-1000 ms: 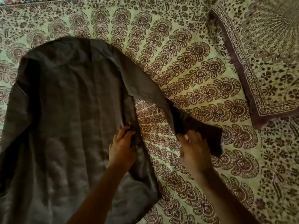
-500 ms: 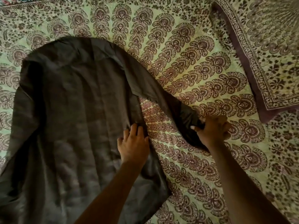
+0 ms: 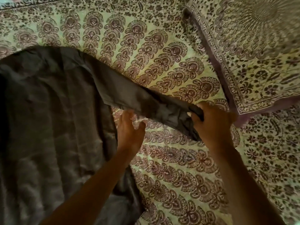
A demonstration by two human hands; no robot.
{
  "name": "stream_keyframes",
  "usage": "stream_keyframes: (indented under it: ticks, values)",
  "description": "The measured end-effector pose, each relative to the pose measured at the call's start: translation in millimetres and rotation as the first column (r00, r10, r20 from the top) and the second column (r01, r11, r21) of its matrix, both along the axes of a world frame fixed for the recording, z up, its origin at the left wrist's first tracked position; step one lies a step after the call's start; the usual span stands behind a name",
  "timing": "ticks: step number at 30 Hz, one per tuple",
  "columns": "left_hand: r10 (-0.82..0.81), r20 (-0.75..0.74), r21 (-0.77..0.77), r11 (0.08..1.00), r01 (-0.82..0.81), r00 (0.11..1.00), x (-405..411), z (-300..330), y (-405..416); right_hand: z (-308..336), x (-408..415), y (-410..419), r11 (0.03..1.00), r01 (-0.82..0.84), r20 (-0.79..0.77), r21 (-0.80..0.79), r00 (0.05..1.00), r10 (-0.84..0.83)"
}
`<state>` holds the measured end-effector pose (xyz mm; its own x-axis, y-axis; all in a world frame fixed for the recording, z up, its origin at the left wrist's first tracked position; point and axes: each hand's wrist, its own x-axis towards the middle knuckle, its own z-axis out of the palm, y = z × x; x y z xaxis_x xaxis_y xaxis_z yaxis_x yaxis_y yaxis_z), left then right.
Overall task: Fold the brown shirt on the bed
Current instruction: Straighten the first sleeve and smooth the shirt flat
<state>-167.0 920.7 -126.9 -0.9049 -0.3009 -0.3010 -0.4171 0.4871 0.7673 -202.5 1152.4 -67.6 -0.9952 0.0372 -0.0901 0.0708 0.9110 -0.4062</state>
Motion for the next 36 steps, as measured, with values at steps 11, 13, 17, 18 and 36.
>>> stream_keyframes:
  ticks: [11, 13, 17, 18, 36]
  values:
    - [0.237, 0.101, -0.382, 0.906, -0.183, 0.966, -108, -4, 77, 34, -149, 82, 0.948, -0.25, -0.026, 0.198, 0.965, 0.26]
    - [0.104, 0.082, -0.453, 0.89, -0.056, 0.991, -126, -9, 80, 31, -178, 93, 0.933, -0.27, -0.027, 0.239, 0.958, 0.284]
    - [-0.106, 0.112, -0.46, 0.876, 0.146, 0.988, -161, -30, 82, 25, -227, 110, 0.891, -0.33, 0.039, 0.313, 0.941, 0.335]
    - [-0.122, 0.131, -0.464, 0.87, 0.169, 0.984, -170, -35, 83, 23, -237, 113, 0.877, -0.344, 0.057, 0.336, 0.937, 0.346]
    - [0.027, 0.025, -0.564, 0.826, -0.008, 0.999, -220, -46, 73, -47, -228, 13, 0.786, -0.516, 0.001, 0.34, 0.836, 0.548]
